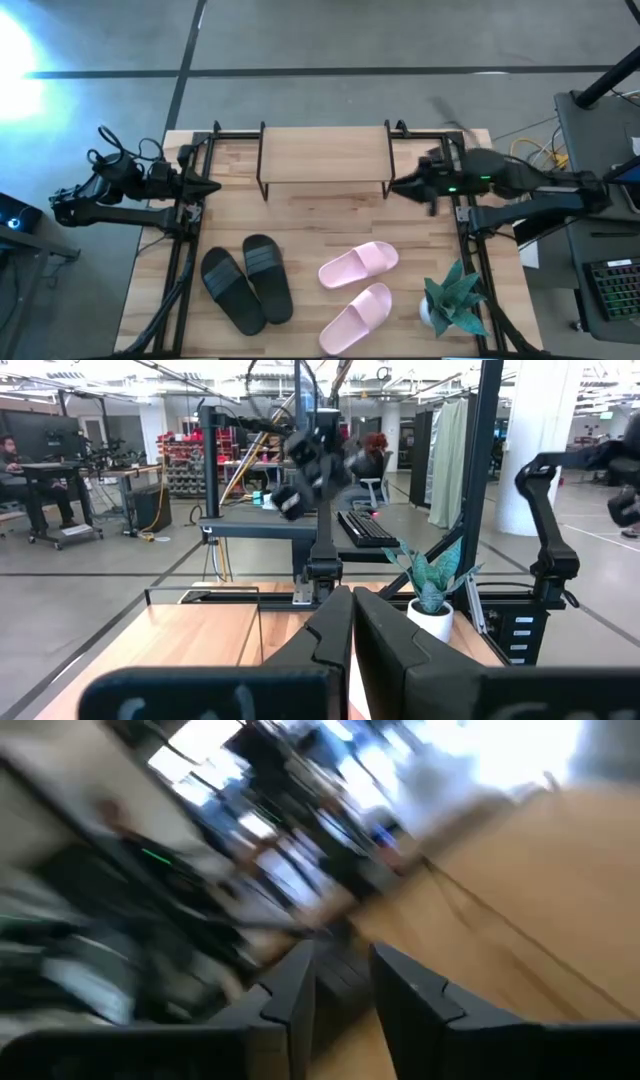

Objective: Pick and place slides into the shelf
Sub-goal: Put the top pink slide on the shelf

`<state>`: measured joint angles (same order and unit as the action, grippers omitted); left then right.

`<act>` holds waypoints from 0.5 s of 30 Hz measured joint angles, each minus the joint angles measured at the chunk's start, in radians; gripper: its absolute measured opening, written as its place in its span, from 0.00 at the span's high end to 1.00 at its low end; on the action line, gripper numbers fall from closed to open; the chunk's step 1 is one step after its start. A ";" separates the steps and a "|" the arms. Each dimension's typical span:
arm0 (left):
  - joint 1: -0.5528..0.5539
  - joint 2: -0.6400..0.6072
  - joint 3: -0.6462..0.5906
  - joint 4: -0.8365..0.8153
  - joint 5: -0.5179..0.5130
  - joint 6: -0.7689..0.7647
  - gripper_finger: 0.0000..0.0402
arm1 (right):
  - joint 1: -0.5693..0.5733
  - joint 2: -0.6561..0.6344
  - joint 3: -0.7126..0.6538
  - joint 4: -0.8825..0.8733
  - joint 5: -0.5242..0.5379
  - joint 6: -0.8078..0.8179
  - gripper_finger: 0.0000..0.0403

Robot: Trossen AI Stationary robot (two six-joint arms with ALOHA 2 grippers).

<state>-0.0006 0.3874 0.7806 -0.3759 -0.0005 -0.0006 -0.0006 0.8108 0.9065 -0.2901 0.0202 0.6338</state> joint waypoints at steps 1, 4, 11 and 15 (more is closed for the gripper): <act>0.000 0.000 0.000 0.000 0.000 0.000 1.00 | 0.000 0.046 0.034 -0.071 0.020 0.006 0.74; 0.000 0.000 0.000 0.000 0.000 0.000 1.00 | 0.004 0.182 0.160 -0.257 0.104 0.011 0.67; 0.000 0.000 0.000 0.000 0.000 0.000 1.00 | 0.029 0.547 0.452 -0.644 0.302 0.253 0.50; 0.000 0.000 0.000 0.000 0.000 0.000 1.00 | 0.071 0.750 0.608 -0.801 0.286 0.424 0.44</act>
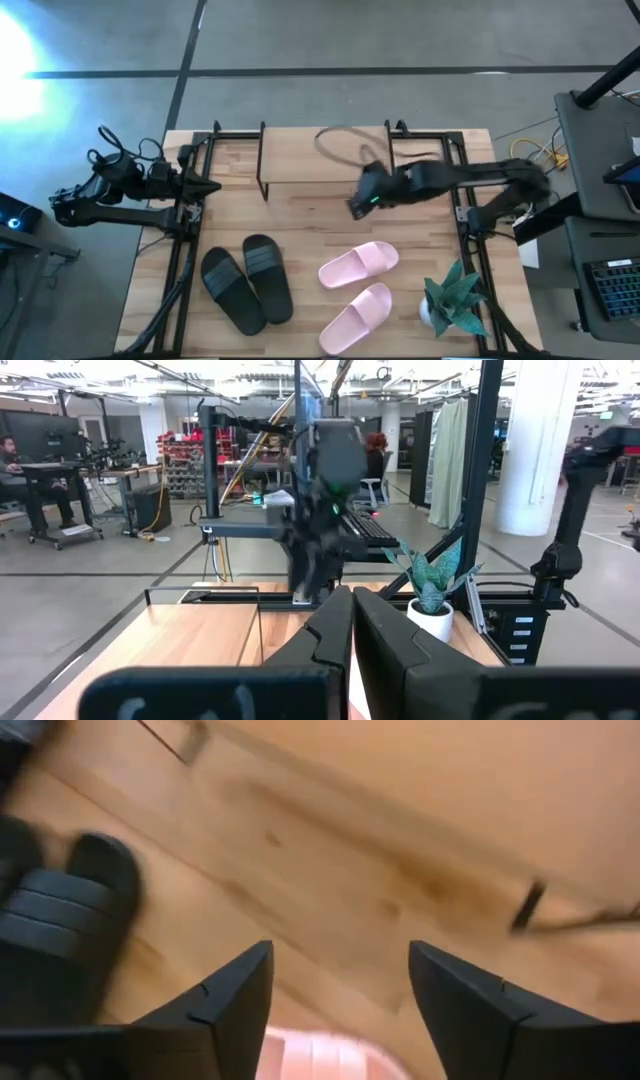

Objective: Pick and place slides into the shelf
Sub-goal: Put the top pink slide on the shelf

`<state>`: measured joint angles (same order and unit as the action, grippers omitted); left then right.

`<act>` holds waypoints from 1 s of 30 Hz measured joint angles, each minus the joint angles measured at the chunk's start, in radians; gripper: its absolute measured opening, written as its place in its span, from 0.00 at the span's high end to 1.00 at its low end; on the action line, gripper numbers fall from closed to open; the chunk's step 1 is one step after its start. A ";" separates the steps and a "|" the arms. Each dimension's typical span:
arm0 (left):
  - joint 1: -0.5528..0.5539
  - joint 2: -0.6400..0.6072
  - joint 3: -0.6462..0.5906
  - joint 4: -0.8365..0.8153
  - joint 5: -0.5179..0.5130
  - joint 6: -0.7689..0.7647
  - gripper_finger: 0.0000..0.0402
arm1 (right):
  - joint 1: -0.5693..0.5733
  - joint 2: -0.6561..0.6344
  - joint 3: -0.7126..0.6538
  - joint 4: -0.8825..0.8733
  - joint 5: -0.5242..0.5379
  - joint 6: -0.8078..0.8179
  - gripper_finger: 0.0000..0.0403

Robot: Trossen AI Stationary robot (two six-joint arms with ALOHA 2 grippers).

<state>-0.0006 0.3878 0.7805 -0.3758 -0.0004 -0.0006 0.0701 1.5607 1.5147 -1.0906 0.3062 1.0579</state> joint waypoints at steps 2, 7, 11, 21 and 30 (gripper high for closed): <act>0.000 0.000 0.000 0.000 0.000 0.000 1.00 | 0.029 0.098 0.079 -0.097 -0.027 0.076 0.42; 0.000 0.000 0.000 0.000 0.000 0.000 1.00 | 0.109 0.294 0.299 -0.357 -0.093 0.176 0.41; 0.000 0.000 0.000 0.000 0.000 0.000 1.00 | 0.167 0.405 0.472 -0.481 -0.096 0.241 0.40; 0.000 0.000 0.000 0.000 0.000 0.000 1.00 | 0.278 0.570 0.650 -0.478 -0.179 0.409 0.40; 0.000 0.000 0.000 0.000 0.000 0.000 1.00 | 0.301 0.671 0.607 -0.481 -0.260 0.490 0.41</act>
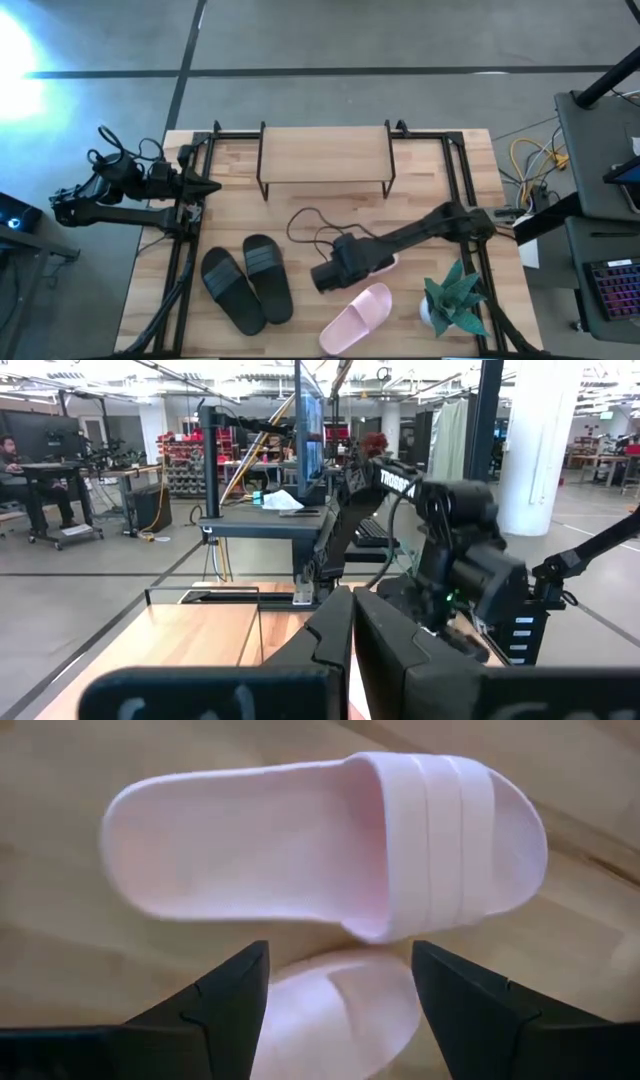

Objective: Pick and place slides into the shelf
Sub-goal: Put the top pink slide on the shelf

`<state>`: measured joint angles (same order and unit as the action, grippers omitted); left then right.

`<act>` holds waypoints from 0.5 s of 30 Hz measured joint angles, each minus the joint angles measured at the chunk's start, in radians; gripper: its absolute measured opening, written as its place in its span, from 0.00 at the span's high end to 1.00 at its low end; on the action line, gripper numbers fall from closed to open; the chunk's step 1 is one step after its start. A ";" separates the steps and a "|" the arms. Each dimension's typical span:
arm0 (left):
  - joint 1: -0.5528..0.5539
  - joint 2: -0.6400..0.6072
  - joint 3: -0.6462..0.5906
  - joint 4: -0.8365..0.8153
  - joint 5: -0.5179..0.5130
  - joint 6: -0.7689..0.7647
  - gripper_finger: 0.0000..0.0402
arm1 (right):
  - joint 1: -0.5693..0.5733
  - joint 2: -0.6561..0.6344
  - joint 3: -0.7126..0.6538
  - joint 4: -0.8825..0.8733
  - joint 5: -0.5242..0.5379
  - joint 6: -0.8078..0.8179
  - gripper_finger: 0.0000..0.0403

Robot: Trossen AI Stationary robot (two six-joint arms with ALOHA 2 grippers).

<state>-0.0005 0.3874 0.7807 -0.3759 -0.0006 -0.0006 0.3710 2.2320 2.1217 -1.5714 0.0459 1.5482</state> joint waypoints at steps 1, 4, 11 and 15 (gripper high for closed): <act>0.000 0.000 0.000 0.000 0.000 0.000 1.00 | -0.004 0.008 -0.004 0.000 0.003 -0.001 0.41; 0.000 0.000 0.000 0.000 0.000 0.000 1.00 | -0.011 0.027 -0.023 0.001 0.004 -0.005 0.41; 0.000 0.000 0.000 0.000 0.000 0.000 1.00 | -0.013 0.035 -0.110 0.000 0.007 -0.011 0.41; 0.000 0.000 0.000 0.000 0.000 0.000 1.00 | -0.014 0.036 -0.162 0.000 0.007 0.013 0.43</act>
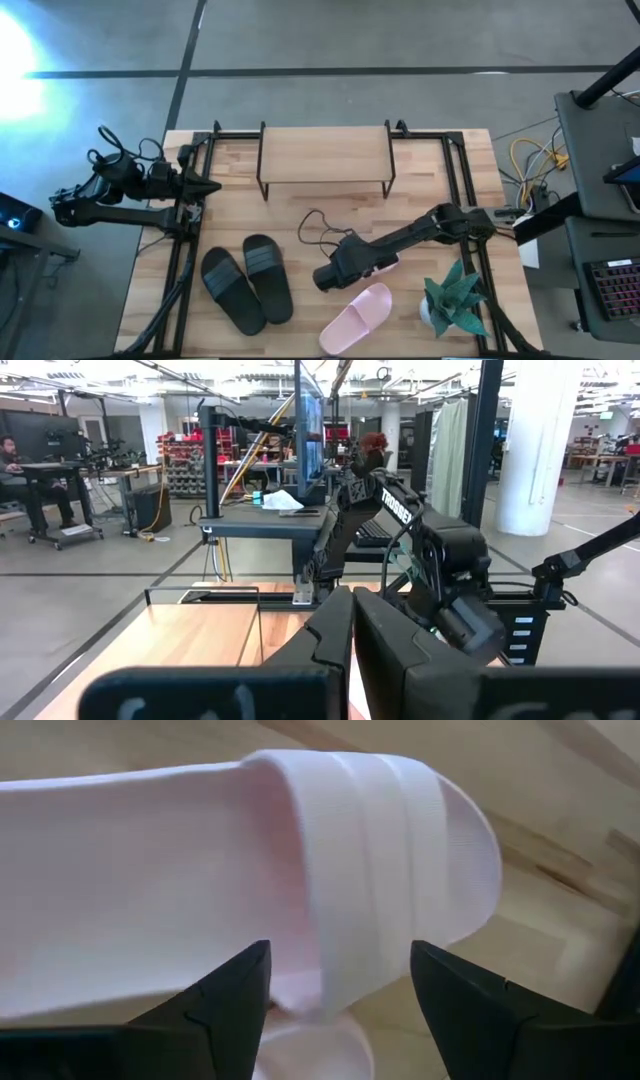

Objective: Pick and place slides into the shelf
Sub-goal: Put the top pink slide on the shelf

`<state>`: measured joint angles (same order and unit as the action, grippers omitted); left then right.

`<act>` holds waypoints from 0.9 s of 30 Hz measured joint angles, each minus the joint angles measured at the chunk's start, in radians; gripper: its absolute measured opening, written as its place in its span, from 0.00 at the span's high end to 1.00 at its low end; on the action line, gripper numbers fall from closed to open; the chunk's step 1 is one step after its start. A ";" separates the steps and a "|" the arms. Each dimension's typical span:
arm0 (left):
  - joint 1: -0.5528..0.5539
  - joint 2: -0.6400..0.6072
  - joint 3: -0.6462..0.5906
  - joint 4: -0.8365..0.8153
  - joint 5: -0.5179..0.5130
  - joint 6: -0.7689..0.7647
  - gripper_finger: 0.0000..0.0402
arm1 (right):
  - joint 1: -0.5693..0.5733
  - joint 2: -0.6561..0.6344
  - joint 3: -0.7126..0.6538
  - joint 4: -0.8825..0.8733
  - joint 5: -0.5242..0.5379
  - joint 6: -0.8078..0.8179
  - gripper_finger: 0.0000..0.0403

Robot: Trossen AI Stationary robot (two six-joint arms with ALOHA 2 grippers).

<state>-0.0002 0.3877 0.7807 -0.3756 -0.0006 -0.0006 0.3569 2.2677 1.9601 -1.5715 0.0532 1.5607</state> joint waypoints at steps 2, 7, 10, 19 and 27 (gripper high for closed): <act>0.000 0.000 0.000 0.000 0.000 0.000 1.00 | 0.000 0.000 -0.029 0.001 0.000 0.000 0.44; 0.000 0.000 0.000 0.000 0.000 0.000 1.00 | -0.004 0.000 -0.094 0.001 0.003 0.002 0.48; 0.000 0.000 0.000 0.000 0.000 0.000 1.00 | -0.006 0.000 -0.124 0.000 0.009 0.002 0.53; 0.000 0.000 0.000 0.000 0.000 0.000 1.00 | -0.006 0.000 -0.129 -0.005 0.096 -0.022 0.90; 0.000 0.000 0.000 0.000 0.000 0.000 1.00 | 0.008 0.000 0.044 0.007 0.321 -0.160 0.97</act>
<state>-0.0002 0.3877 0.7803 -0.3756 -0.0006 -0.0006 0.3644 2.2673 2.0041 -1.5646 0.3746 1.4010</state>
